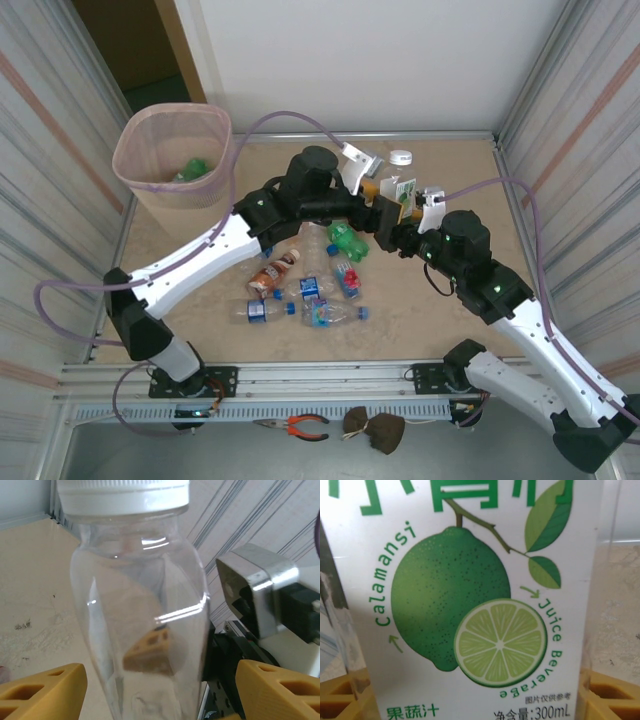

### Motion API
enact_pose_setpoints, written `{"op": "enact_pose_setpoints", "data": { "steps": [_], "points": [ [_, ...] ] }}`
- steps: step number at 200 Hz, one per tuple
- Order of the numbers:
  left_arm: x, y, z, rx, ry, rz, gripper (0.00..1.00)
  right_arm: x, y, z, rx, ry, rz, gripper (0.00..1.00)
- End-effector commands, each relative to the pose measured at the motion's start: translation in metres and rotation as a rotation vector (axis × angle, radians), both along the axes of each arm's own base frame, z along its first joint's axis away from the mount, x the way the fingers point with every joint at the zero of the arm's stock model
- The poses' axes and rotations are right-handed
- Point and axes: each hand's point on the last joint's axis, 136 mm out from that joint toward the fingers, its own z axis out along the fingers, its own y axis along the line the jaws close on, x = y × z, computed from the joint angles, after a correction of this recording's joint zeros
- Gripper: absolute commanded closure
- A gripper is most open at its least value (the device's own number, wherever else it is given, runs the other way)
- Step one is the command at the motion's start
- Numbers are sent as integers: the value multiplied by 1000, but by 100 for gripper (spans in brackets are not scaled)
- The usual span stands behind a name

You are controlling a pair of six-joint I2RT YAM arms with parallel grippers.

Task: Put the plastic bottles in the bin

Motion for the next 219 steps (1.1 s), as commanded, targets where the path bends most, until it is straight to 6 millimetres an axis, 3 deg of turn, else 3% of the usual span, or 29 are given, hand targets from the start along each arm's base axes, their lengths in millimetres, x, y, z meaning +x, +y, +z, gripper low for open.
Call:
{"op": "enact_pose_setpoints", "data": {
  "steps": [1,85,162,219],
  "points": [
    [2,-9,4,-1,-10,10,23,-2,-1,28,49,-64,5,39],
    [9,-25,-14,12,16,2,47,-2,-5,23,-9,-86,-1,39],
    [7,-21,-8,8,2,3,60,-2,-4,25,-9,-97,7,39],
    [18,3,0,23,-24,47,60,-9,0,32,-4,-113,48,14]
  ]
}}
